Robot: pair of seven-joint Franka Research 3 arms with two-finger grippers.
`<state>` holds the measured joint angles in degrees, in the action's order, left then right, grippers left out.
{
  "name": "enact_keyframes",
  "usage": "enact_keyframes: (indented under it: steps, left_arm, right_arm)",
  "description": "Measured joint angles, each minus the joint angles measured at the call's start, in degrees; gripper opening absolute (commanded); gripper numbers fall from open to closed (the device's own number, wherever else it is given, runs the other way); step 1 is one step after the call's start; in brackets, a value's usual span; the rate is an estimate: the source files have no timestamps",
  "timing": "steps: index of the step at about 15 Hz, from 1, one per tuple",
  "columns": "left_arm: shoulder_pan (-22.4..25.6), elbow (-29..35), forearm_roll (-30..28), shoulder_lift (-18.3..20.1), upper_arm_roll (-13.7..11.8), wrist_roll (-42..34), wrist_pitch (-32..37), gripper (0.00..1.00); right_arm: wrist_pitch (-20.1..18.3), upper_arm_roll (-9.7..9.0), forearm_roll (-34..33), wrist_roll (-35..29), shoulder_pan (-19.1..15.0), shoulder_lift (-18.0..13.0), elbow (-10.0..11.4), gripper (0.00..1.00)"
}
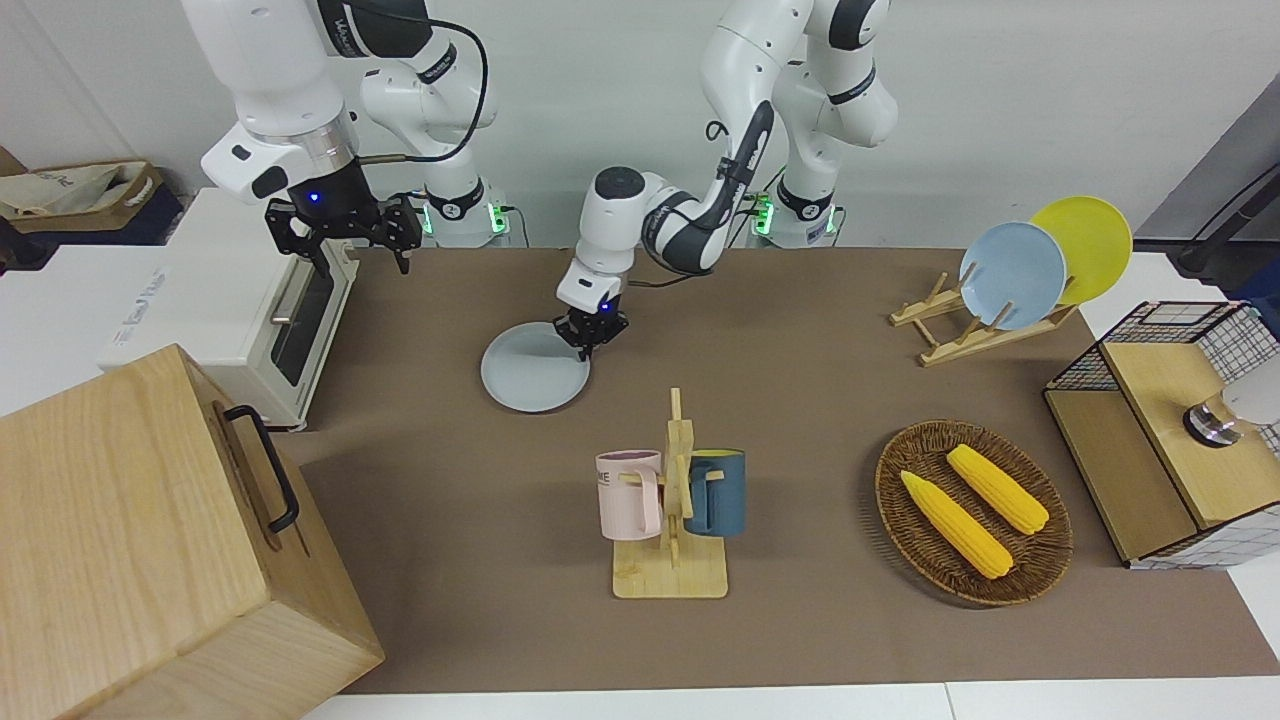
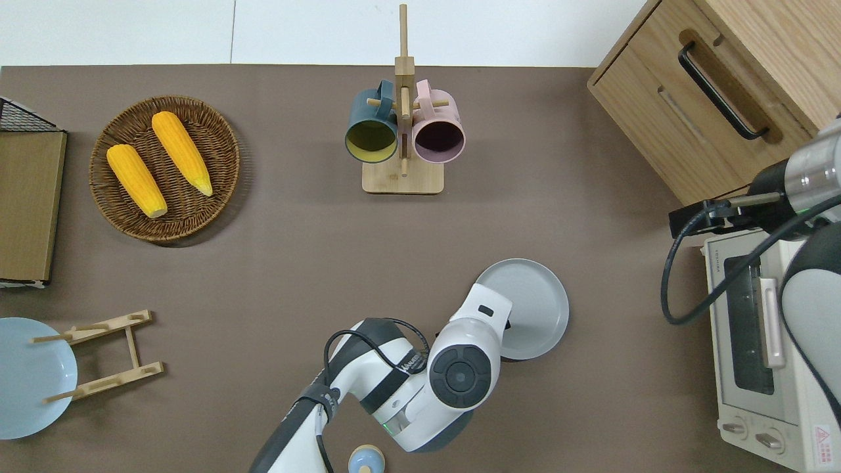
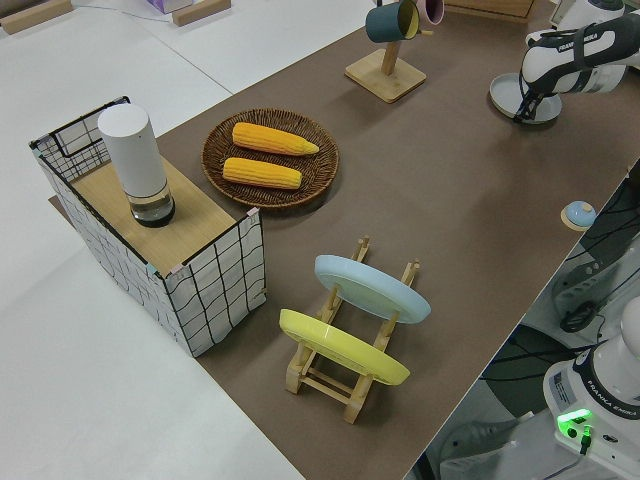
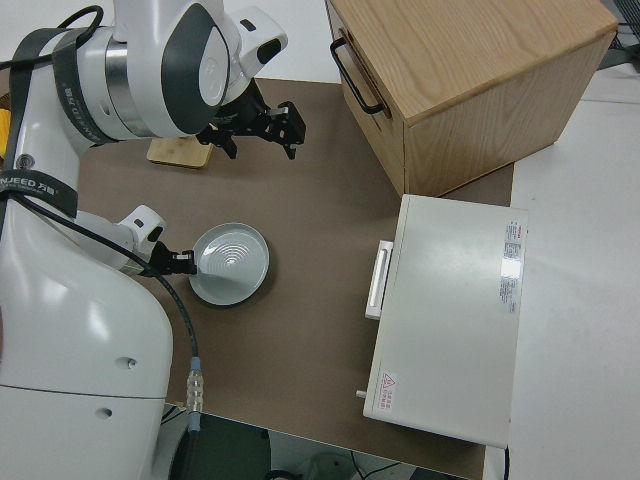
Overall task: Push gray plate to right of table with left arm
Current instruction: 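Push the gray plate across the table toward the toaster oven with the left gripper, then hold the left gripper against the plate, then release it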
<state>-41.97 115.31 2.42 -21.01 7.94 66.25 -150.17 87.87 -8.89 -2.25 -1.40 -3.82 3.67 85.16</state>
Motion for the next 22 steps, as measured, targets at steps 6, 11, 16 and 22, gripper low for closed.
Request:
enact_keyframes:
  steps: [6, 11, 16, 22]
  left_arm:
    - [-3.3, -5.8, 3.6, -4.1, 0.2, 6.3, 0.0, 0.0]
    - [-3.7, -7.0, 3.6, -5.3, 0.1, 6.5, 0.0, 0.99]
    - [-3.5, -8.7, 3.6, -6.3, 0.0, 6.7, 0.0, 0.99]
    - [-3.5, -8.9, 3.6, -6.3, -0.1, 6.8, 1.4, 0.99]
  right_arm:
    - [0.0, 0.0, 0.0, 0.0, 0.0, 0.0, 0.0, 0.983]
    - [0.0, 0.0, 0.0, 0.0, 0.0, 0.0, 0.0, 0.983]
    - [0.0, 0.0, 0.0, 0.0, 0.0, 0.0, 0.0, 0.983]
    - [0.0, 0.0, 0.0, 0.0, 0.0, 0.0, 0.0, 0.983]
